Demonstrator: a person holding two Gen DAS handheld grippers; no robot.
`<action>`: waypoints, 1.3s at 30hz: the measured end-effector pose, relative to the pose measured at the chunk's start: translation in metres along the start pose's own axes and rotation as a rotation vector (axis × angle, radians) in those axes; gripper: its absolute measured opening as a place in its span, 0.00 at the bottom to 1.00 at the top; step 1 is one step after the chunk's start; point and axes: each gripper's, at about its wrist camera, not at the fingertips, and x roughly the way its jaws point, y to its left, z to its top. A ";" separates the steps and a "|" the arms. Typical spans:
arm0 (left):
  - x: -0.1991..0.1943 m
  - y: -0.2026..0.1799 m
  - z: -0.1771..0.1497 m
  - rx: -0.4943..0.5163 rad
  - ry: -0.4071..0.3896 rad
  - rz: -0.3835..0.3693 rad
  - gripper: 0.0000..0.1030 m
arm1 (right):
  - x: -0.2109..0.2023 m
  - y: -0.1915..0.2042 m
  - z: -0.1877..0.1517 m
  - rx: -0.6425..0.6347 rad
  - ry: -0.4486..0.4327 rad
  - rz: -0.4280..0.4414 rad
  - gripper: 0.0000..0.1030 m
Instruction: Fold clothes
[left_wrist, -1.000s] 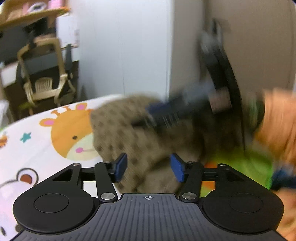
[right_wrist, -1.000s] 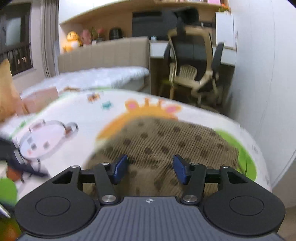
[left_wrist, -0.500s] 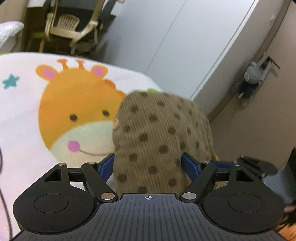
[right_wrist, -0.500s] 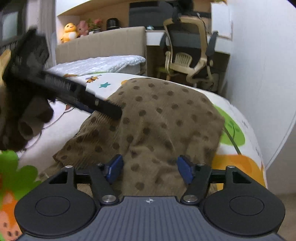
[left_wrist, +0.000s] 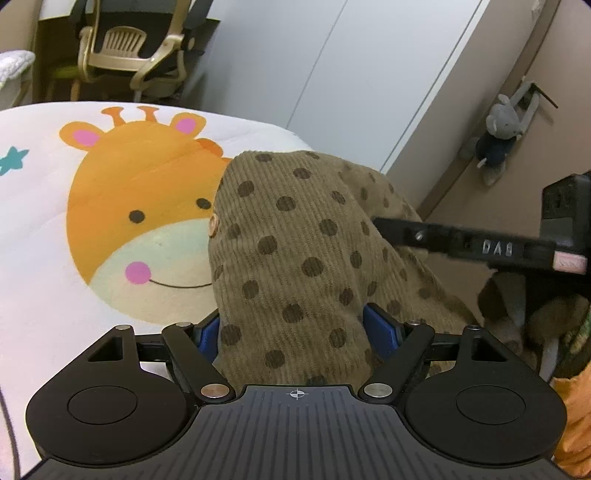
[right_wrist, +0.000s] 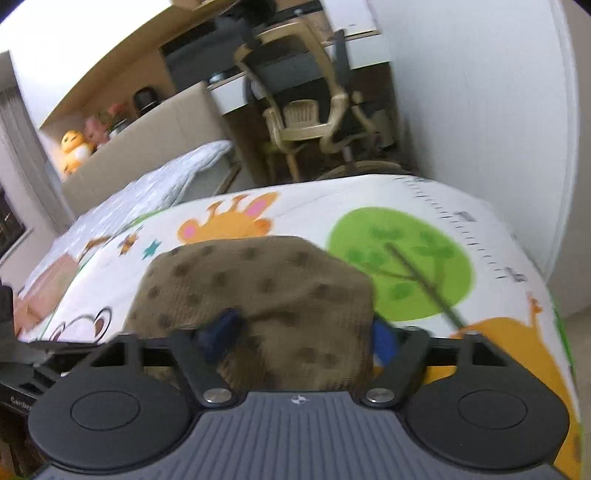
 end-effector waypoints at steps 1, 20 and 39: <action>-0.001 0.000 0.001 -0.002 0.001 -0.002 0.82 | -0.002 0.009 -0.001 -0.045 -0.009 -0.026 0.64; 0.003 -0.025 0.062 0.015 -0.115 -0.091 0.73 | -0.037 0.050 -0.033 -0.333 -0.108 -0.174 0.70; -0.044 -0.018 0.036 0.086 -0.195 0.056 0.89 | -0.045 0.044 -0.075 -0.299 0.066 -0.078 0.81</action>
